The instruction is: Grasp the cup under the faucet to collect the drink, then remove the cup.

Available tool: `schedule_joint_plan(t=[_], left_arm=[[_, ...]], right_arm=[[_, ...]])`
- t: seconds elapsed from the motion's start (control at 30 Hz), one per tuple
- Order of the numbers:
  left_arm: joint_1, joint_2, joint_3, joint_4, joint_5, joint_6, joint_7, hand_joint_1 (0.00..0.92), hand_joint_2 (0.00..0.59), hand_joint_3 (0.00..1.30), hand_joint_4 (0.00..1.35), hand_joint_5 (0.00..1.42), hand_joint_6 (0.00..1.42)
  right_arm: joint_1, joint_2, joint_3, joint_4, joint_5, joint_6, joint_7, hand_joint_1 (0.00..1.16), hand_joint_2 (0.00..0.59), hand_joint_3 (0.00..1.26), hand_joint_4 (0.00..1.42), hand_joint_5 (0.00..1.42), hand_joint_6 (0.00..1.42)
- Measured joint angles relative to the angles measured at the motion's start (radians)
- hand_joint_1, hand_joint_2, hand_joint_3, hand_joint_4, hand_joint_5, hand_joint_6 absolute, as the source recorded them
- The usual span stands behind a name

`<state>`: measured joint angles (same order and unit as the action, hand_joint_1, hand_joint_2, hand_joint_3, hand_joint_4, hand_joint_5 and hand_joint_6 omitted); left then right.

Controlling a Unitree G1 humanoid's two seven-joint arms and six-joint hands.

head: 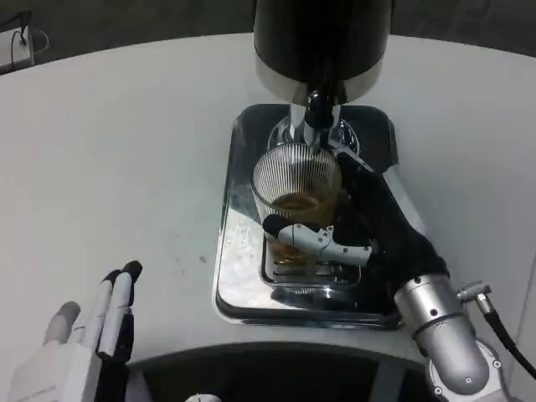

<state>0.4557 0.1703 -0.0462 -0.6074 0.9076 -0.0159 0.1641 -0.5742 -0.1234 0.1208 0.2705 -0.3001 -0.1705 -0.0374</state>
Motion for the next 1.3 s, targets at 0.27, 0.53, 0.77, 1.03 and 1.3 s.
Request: schedule_joint_plan(t=[0.27,0.53,0.77,1.03,1.3], left_arm=[[-0.001,-0.010,0.002,-0.014,0.003,0.018,-0.007,0.000,0.113,0.02,0.00,0.10,0.00],[-0.010,-0.019,0.000,-0.014,0.007,0.033,-0.008,0.000,0.111,0.02,0.00,0.10,0.00],[-0.031,-0.021,-0.012,-0.013,0.010,0.037,-0.008,0.000,0.110,0.02,0.00,0.09,0.00],[-0.043,-0.022,-0.021,-0.008,0.010,0.038,-0.008,0.000,0.109,0.02,0.00,0.09,0.00],[-0.062,-0.023,-0.034,0.008,0.010,0.038,-0.008,0.000,0.109,0.02,0.00,0.09,0.00]], right_arm=[[-0.012,0.016,-0.012,0.023,0.025,-0.007,-0.024,1.04,0.184,0.49,0.64,0.78,1.25],[-0.010,0.033,-0.031,0.034,0.029,-0.028,-0.071,1.15,0.194,0.73,0.90,1.13,1.42],[0.012,0.032,-0.039,0.022,0.029,-0.044,-0.087,1.16,0.128,0.83,1.01,1.24,1.42],[0.077,0.022,-0.052,-0.051,0.044,-0.044,-0.076,1.16,0.076,0.87,1.05,1.25,1.42],[0.158,0.026,-0.051,-0.173,0.056,-0.023,-0.029,1.16,0.061,0.88,1.06,1.24,1.42]])
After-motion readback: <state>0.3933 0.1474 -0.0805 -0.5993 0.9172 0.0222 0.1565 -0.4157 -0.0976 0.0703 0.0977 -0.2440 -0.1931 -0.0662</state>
